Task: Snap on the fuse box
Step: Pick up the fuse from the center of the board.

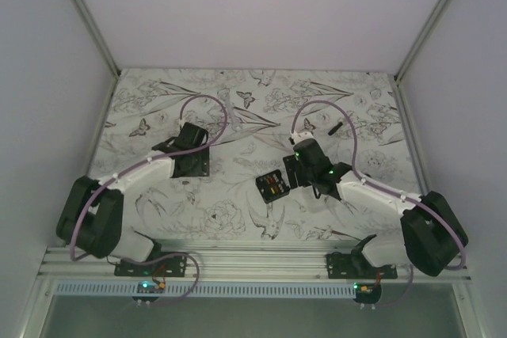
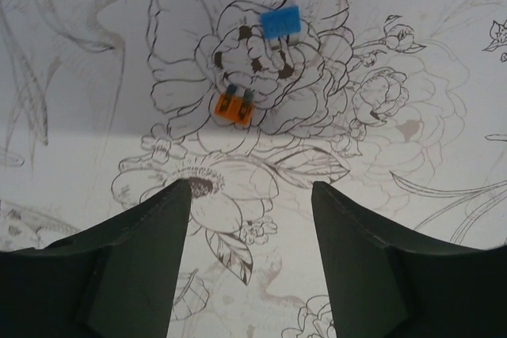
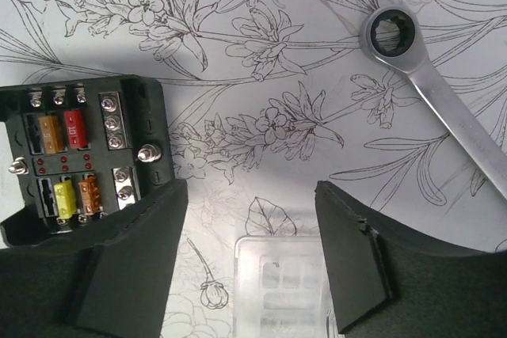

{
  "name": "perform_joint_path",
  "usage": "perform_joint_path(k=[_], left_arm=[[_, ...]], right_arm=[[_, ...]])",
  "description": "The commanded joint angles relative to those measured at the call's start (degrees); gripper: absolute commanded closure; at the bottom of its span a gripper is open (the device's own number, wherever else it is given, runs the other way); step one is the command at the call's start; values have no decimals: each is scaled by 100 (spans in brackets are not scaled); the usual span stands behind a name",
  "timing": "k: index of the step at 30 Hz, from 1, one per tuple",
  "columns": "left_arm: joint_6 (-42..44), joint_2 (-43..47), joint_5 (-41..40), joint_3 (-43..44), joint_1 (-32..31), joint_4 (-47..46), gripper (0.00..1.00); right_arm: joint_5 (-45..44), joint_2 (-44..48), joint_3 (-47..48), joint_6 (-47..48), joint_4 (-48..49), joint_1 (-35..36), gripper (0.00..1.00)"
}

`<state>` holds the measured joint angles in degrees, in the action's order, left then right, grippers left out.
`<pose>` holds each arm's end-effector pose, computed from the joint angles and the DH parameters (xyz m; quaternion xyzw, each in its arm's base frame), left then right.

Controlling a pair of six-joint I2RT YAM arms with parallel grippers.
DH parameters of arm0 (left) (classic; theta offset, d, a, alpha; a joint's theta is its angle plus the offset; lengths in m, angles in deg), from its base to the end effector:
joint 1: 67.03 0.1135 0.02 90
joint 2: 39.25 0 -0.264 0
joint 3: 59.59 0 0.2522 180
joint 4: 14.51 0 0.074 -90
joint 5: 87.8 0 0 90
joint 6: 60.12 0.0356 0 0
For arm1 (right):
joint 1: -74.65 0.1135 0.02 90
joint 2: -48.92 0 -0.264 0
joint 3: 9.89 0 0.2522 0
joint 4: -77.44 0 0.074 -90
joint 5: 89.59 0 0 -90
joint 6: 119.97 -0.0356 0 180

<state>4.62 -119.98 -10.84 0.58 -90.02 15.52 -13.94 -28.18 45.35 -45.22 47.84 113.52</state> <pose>0.2633 -0.1030 0.2015 -0.0568 0.9344 -0.0394 0.3494 0.2101 0.1580 0.1921 -0.1513 0.9252 0.0440 0.3452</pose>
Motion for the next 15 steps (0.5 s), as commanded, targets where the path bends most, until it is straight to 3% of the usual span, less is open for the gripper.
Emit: perform_joint_path(k=[1,4,15], left_arm=[[496,-407,630,384,242,-55,38],[648,-631,765,553,379,-41,42],[892,-1284,1123,884,866,69,48]], right_arm=[[-204,305,-293,159,963,13,24],[-203,384,-451,186,1176,14,15],[-375,588,-655,206,1402,-2,0]])
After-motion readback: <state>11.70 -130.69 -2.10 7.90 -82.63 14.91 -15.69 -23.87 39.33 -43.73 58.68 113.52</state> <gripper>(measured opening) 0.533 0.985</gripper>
